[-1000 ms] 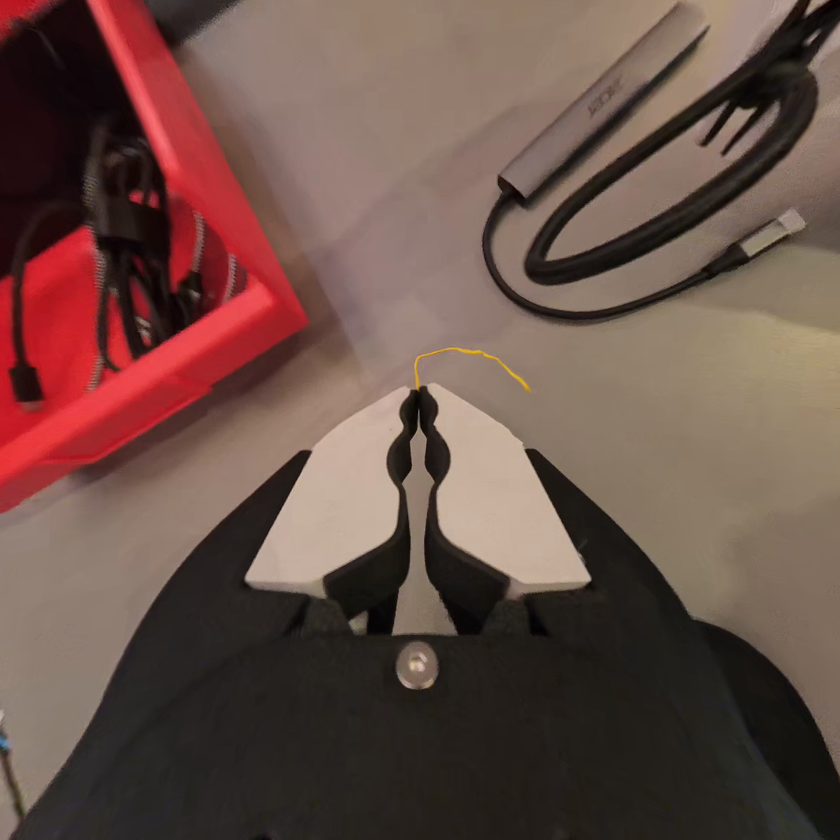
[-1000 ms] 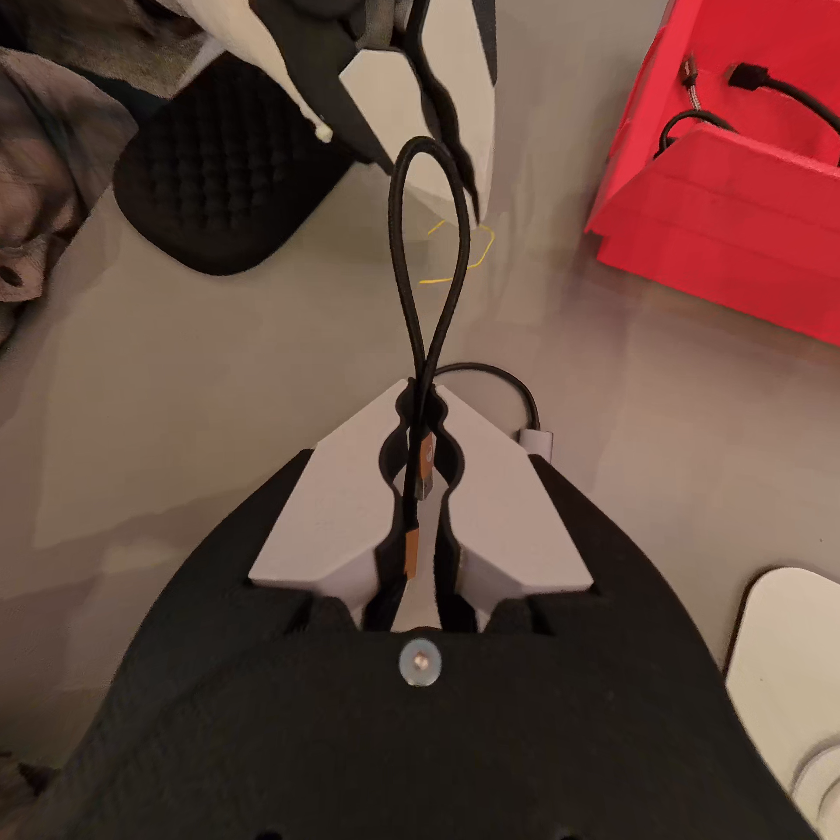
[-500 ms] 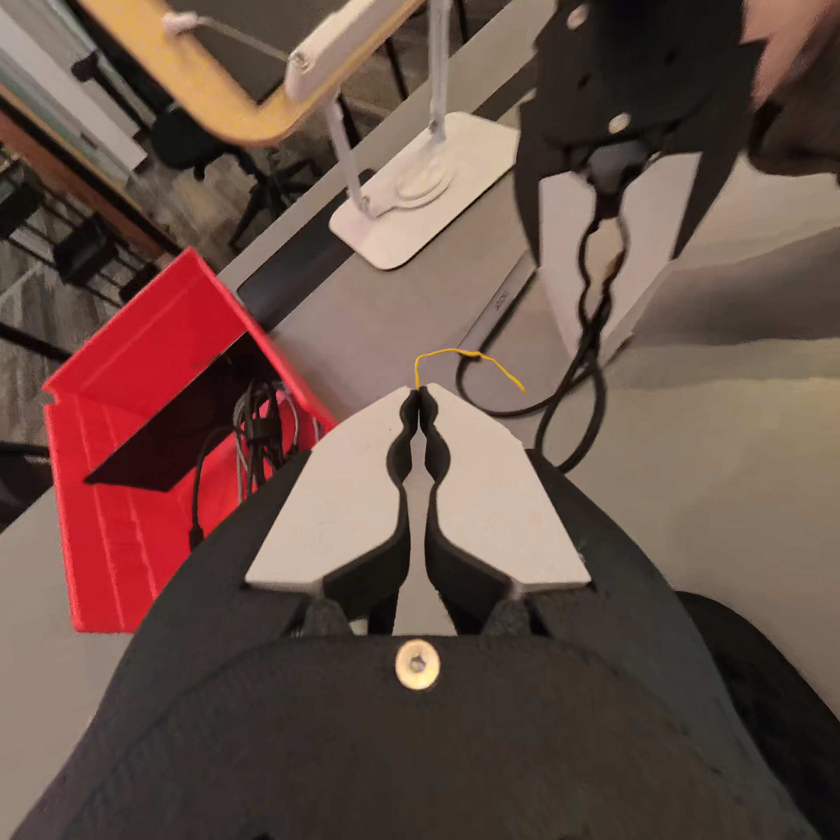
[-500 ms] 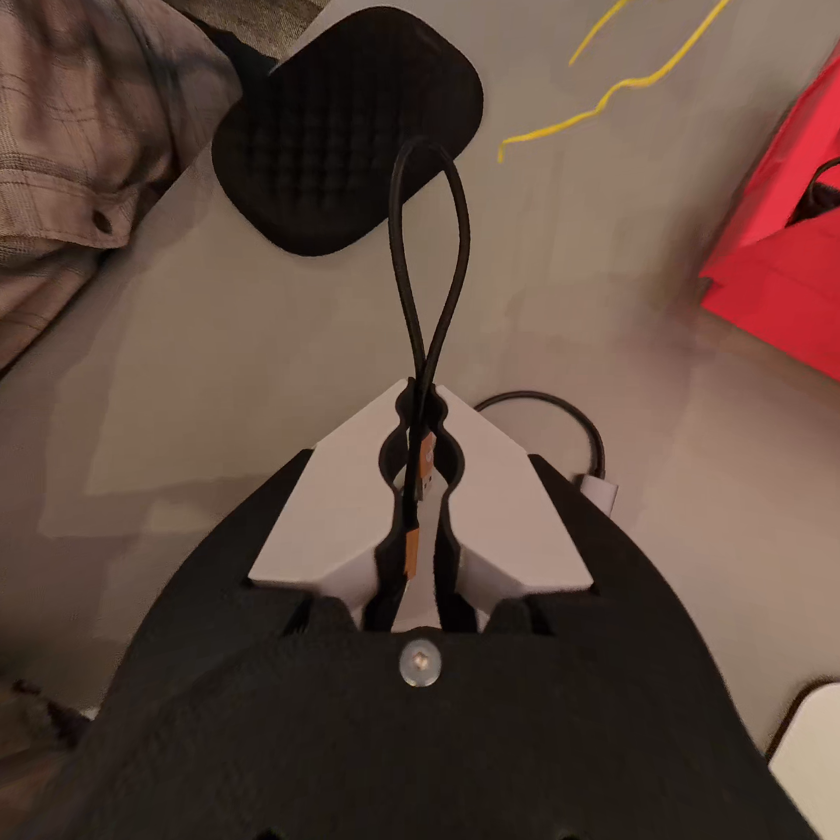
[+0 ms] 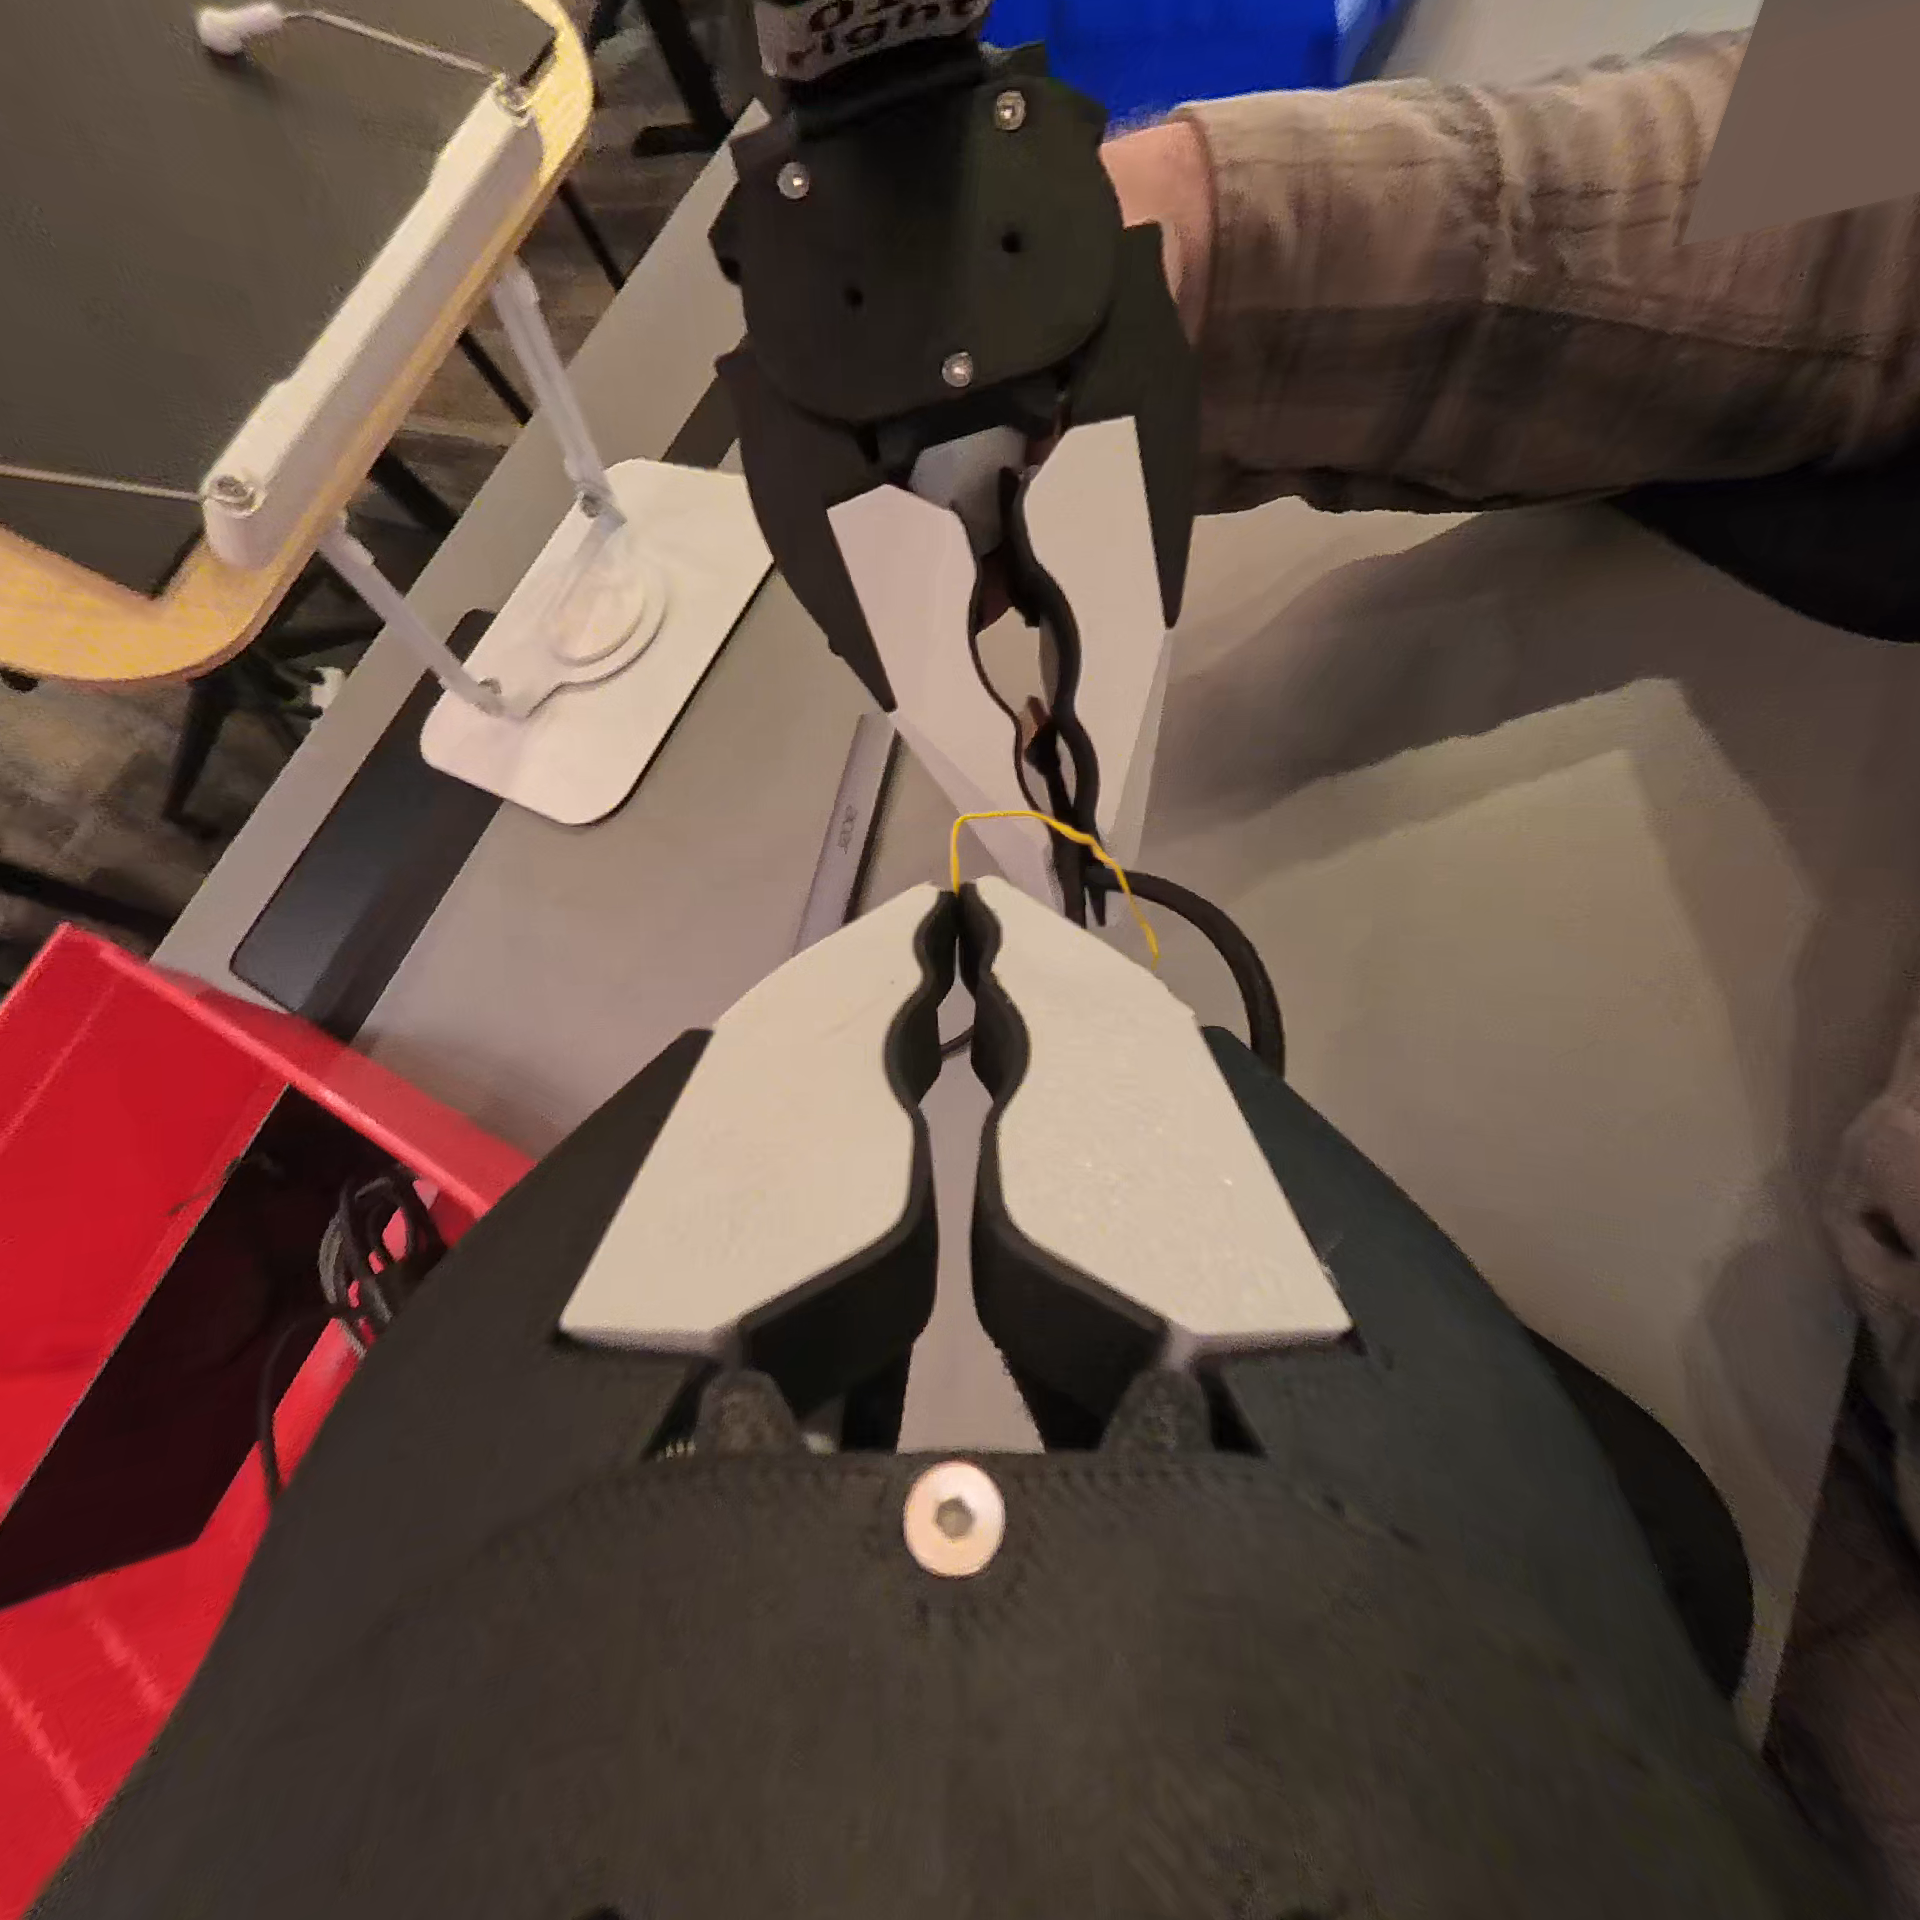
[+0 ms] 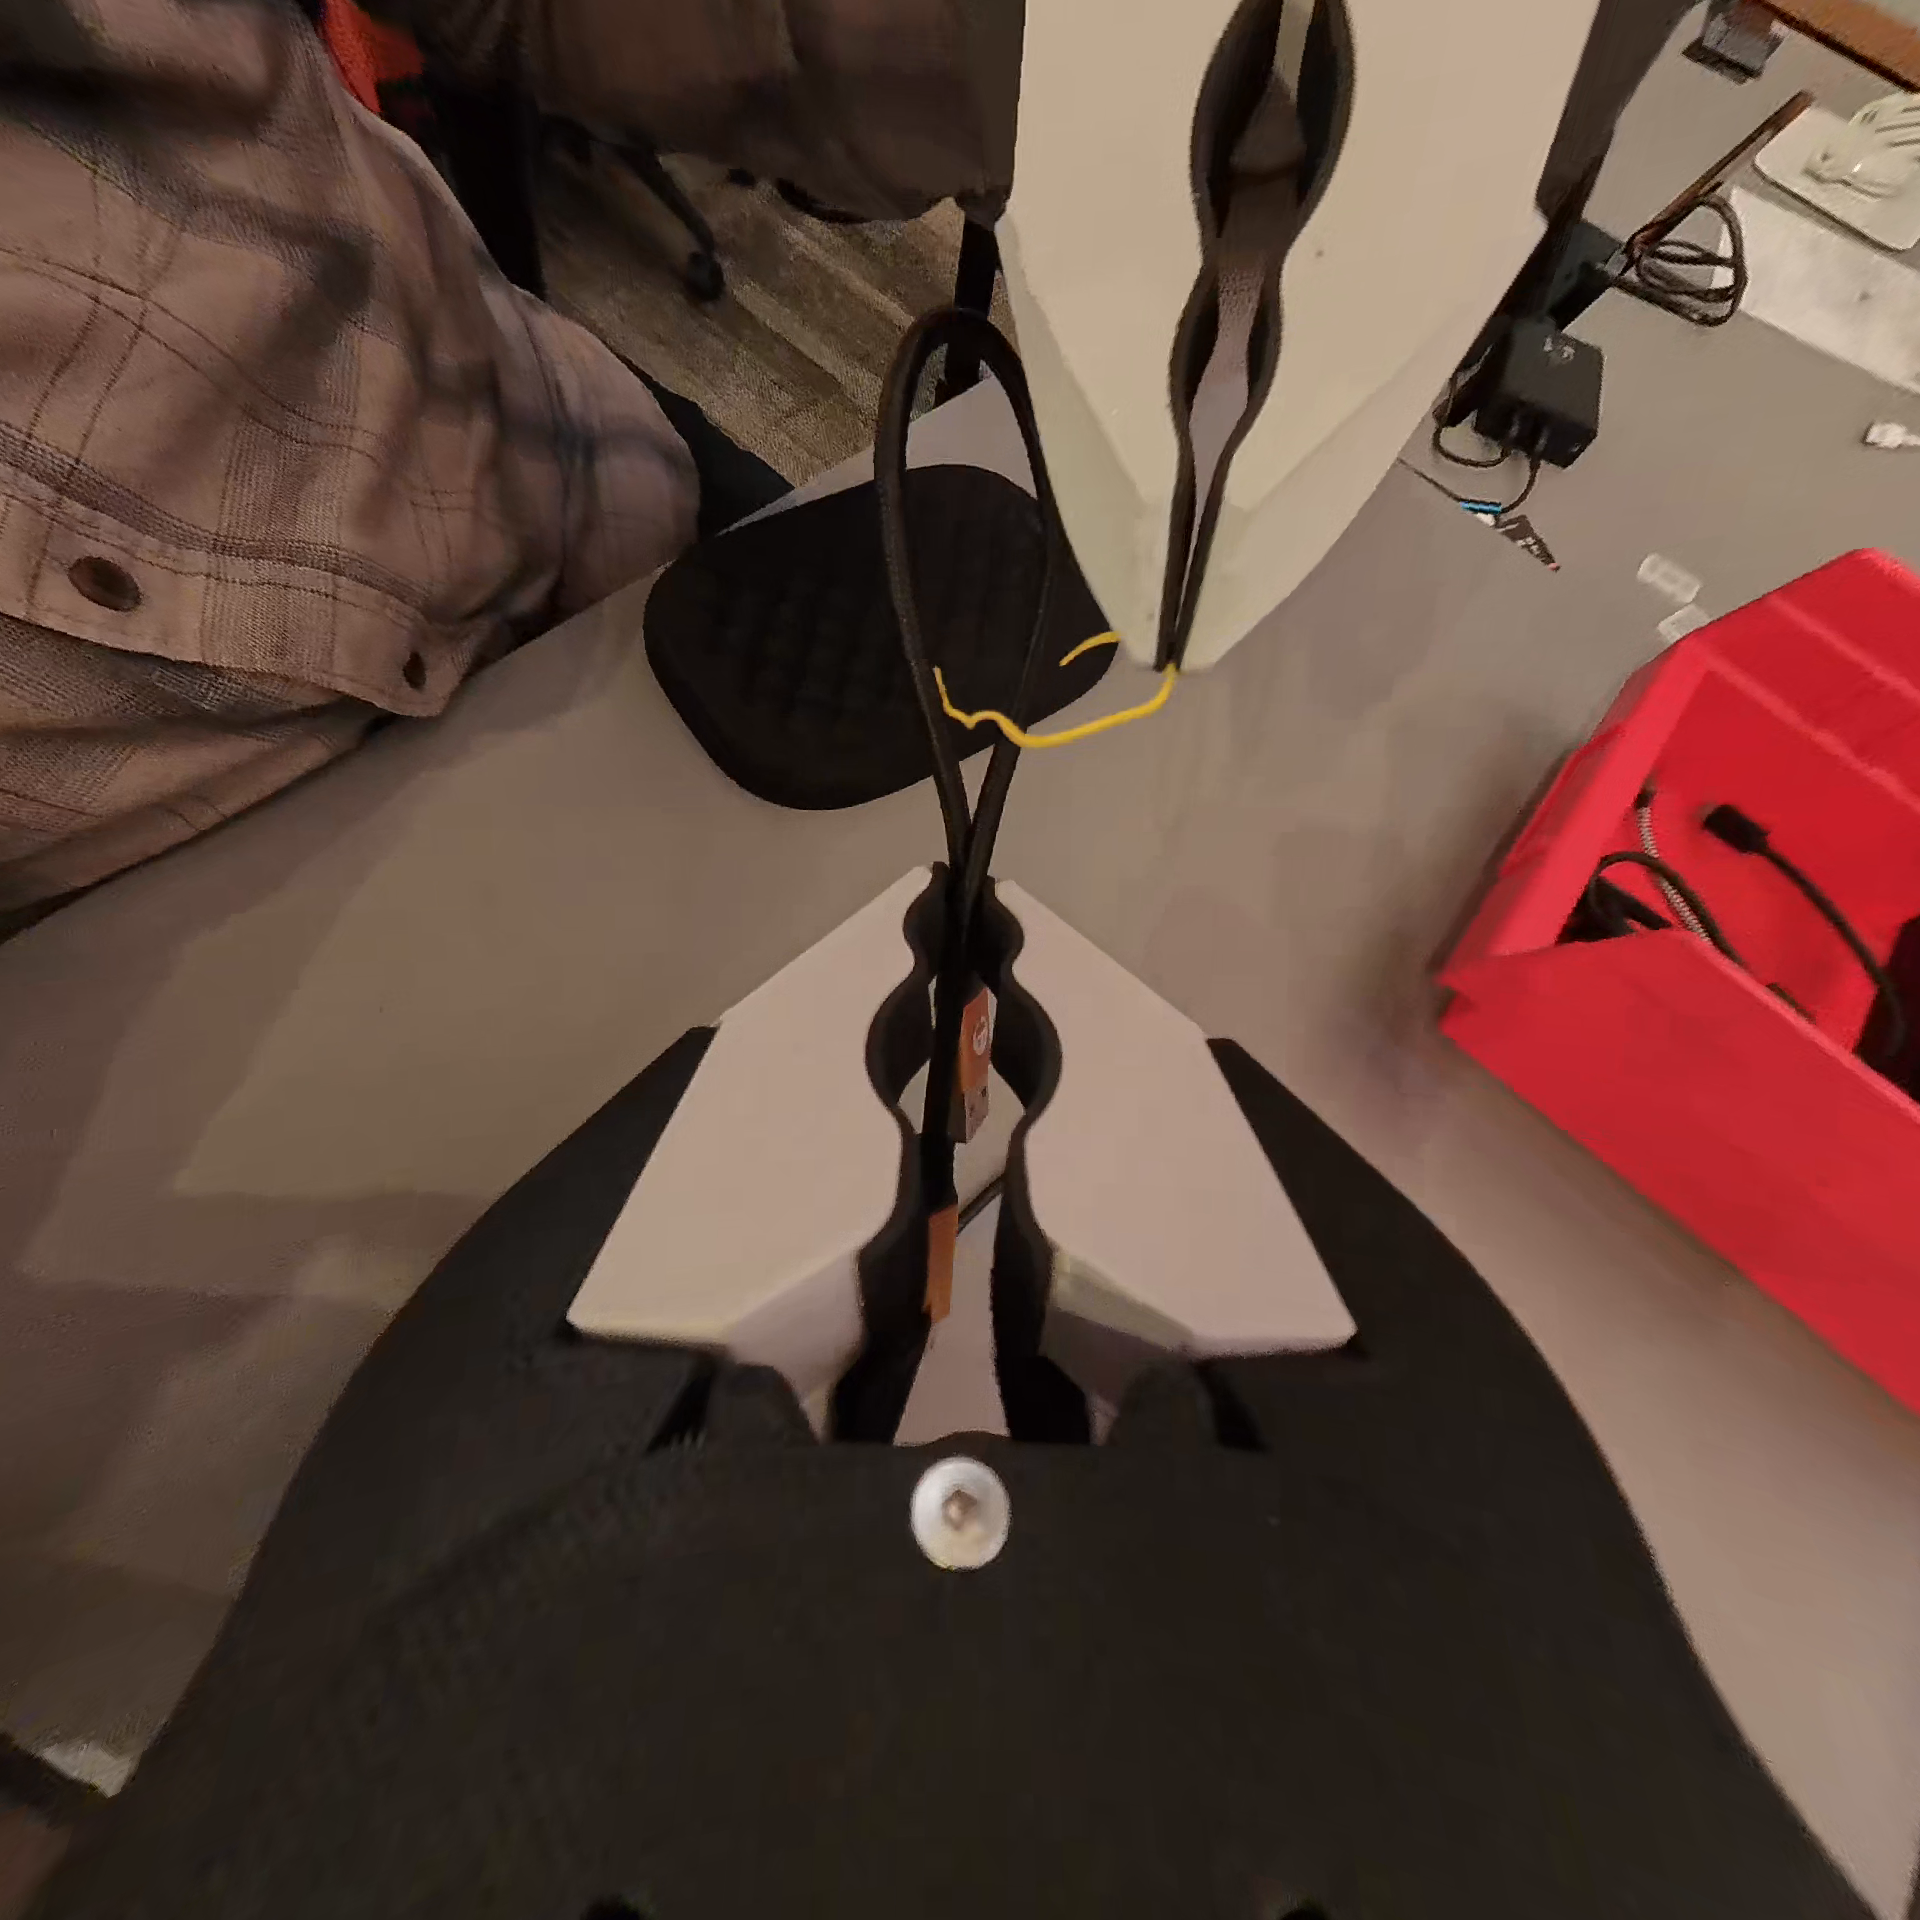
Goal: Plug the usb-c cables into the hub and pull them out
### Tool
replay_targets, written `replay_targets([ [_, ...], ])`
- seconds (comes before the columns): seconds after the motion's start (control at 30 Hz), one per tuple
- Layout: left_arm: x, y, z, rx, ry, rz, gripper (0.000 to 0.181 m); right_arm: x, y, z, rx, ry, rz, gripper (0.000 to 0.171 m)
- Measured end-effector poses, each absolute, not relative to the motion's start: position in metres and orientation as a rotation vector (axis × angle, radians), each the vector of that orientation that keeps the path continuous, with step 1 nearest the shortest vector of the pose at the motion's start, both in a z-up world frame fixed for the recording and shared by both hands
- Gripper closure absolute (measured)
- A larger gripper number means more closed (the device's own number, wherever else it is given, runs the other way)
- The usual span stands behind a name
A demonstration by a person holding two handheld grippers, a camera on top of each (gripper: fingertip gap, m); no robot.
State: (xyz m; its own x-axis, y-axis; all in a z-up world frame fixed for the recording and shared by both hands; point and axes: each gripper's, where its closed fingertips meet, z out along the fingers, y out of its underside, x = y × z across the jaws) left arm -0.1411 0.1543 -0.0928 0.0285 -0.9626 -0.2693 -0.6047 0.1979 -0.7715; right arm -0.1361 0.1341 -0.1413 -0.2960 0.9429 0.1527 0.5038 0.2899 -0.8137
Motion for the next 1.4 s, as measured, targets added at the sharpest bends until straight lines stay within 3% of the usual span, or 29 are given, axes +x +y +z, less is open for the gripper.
replay_targets([
  [0.43, -0.129, 0.160, -0.073, -1.502, 1.623, -0.646, 0.181, -0.137, 0.132, -0.137, -1.277, -1.931, 0.817, 0.170],
  [1.1, -0.138, 0.154, -0.108, -1.531, 1.903, -0.624, 0.181, -0.133, 0.127, -0.124, -1.231, -1.922, 0.810, 0.170],
  [1.4, -0.136, 0.144, -0.092, -1.463, 1.887, -0.892, 0.181, -0.132, 0.131, -0.108, -1.203, -1.841, 0.848, 0.170],
])
